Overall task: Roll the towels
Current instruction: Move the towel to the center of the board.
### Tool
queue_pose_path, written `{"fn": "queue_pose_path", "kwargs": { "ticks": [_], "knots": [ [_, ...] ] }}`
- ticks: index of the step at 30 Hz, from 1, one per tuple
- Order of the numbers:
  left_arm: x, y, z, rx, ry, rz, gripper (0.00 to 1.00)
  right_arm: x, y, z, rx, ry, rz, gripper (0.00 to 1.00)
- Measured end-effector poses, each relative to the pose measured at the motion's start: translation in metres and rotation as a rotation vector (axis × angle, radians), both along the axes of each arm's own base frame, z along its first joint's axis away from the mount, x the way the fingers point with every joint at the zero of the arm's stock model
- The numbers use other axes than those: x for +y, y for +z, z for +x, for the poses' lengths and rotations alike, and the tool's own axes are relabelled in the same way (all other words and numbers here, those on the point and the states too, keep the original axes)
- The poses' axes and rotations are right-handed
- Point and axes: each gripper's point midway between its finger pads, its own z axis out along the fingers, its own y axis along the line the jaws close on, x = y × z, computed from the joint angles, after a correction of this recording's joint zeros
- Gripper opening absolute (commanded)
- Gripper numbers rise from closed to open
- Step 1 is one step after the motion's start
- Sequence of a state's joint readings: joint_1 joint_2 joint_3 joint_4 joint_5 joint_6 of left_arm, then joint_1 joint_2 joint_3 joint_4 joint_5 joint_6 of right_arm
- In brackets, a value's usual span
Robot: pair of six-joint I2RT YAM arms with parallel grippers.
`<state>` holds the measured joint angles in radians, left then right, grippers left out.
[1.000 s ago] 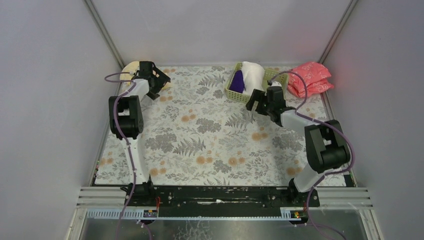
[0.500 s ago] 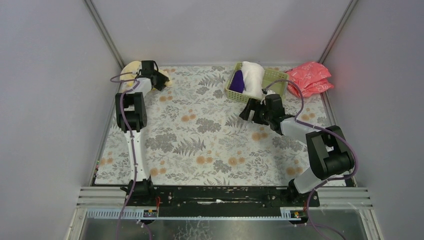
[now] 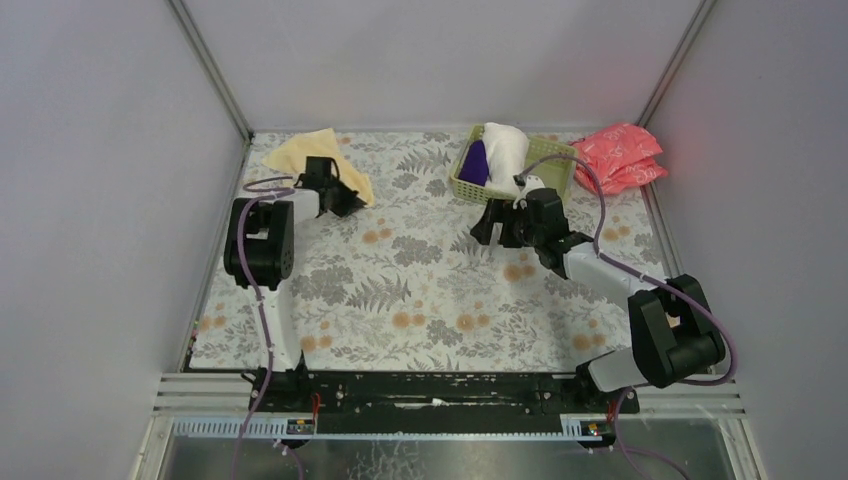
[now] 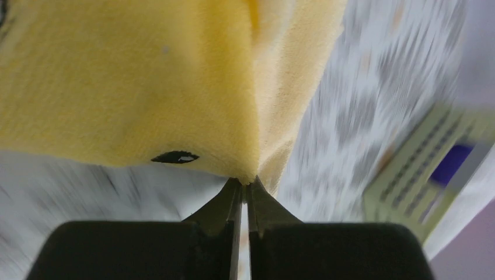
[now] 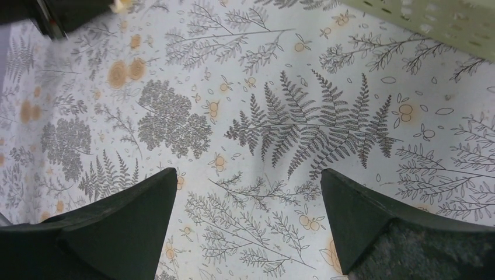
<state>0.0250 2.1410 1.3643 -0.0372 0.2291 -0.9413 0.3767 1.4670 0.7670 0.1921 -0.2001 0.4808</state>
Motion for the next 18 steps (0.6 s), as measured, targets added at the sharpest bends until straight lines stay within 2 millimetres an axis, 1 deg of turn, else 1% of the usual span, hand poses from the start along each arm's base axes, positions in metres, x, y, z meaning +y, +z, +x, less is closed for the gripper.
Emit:
{"fn": "queue_pose_path", "kwargs": {
  "ticks": [1,3,4,6,7,9,11,12,14,16,18],
  "knots": [
    [-0.018,0.001,-0.018,0.018,-0.034,-0.002,0.01,0.001,0.005,-0.002,-0.014,0.007,0.002,0.99],
    [-0.065,0.004,-0.061,0.041,-0.132,0.004,0.08,0.000,0.014,-0.007,-0.042,0.014,0.005,0.99],
    [-0.092,0.008,-0.084,0.046,-0.196,0.006,0.13,-0.001,0.019,-0.010,-0.054,0.018,0.005,1.00],
    [-0.143,0.019,-0.128,0.035,-0.323,0.013,0.28,-0.003,0.024,-0.017,-0.067,0.025,0.001,1.00],
    [-0.163,0.023,-0.146,0.027,-0.375,0.020,0.31,-0.004,0.026,-0.020,-0.070,0.030,-0.001,1.00],
    [-0.207,0.035,-0.191,0.000,-0.503,0.032,0.40,-0.004,0.028,-0.026,-0.075,0.042,-0.003,1.00],
    [-0.241,0.046,-0.229,-0.031,-0.610,0.038,0.51,-0.004,0.026,-0.033,-0.074,0.051,-0.003,0.99],
    [-0.252,0.051,-0.244,-0.046,-0.651,0.040,0.54,-0.005,0.025,-0.037,-0.071,0.053,-0.004,1.00],
    [-0.263,0.059,-0.266,-0.068,-0.696,0.041,0.58,-0.009,0.021,-0.047,-0.060,0.058,-0.011,0.99],
    [-0.261,0.068,-0.278,-0.087,-0.706,0.047,0.64,-0.012,0.020,-0.056,-0.051,0.063,-0.019,0.98],
    [-0.248,0.075,-0.280,-0.103,-0.676,0.073,0.67,-0.012,0.020,-0.060,-0.046,0.077,-0.025,0.94]
  ]
}}
